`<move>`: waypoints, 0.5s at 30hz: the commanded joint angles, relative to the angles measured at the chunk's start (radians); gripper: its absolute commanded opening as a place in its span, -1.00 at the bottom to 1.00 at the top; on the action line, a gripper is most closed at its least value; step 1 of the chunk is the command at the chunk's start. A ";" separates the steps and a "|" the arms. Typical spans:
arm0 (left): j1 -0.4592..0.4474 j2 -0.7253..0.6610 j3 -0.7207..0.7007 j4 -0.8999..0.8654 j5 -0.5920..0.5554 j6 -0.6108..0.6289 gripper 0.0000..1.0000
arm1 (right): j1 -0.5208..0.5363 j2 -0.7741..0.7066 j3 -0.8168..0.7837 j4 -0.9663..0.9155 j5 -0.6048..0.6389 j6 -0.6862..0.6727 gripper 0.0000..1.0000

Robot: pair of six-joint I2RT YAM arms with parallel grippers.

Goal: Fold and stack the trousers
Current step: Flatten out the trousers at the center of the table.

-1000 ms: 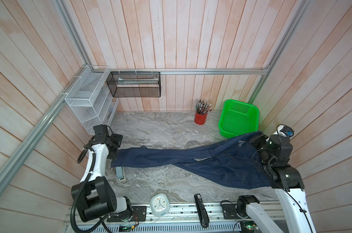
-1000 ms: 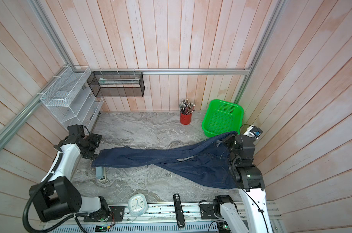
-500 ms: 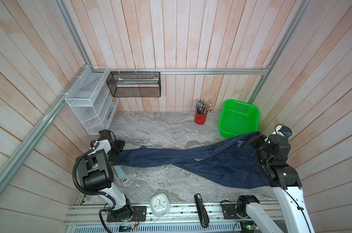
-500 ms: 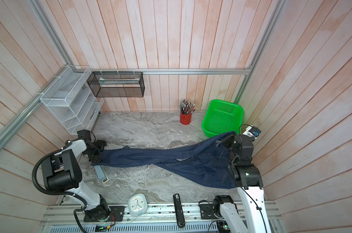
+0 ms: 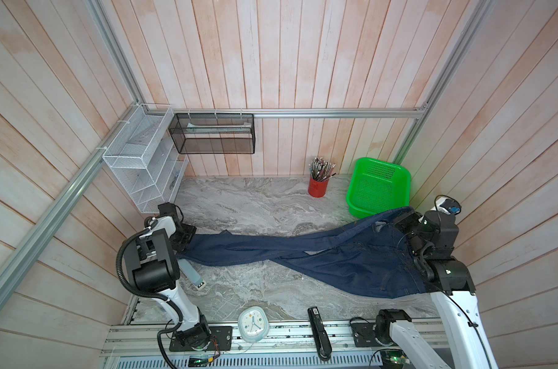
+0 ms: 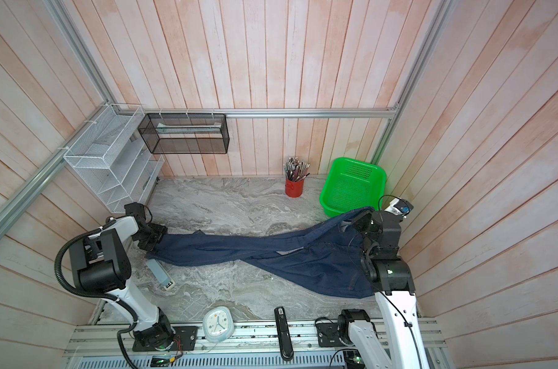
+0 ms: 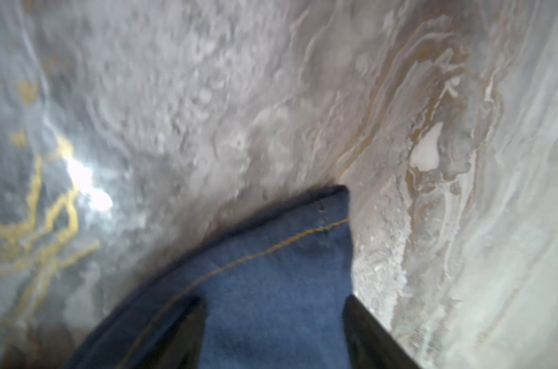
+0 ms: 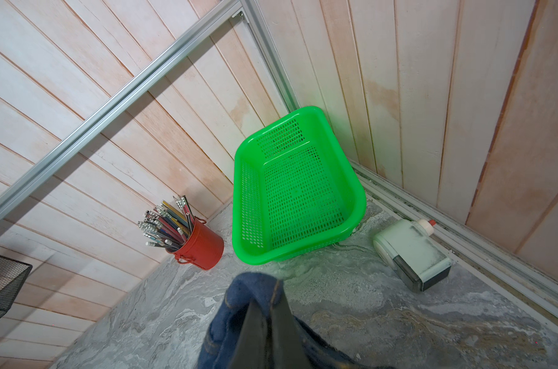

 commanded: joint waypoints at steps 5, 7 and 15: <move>-0.013 0.175 0.023 -0.061 -0.084 0.057 0.19 | -0.007 0.001 -0.021 0.058 -0.004 0.000 -1.00; -0.032 0.193 0.051 -0.069 -0.100 0.060 0.19 | -0.007 0.009 -0.019 0.064 -0.005 -0.003 -1.00; -0.045 0.209 0.077 -0.072 -0.112 0.094 -0.16 | -0.014 0.016 -0.023 0.068 -0.007 -0.002 -1.00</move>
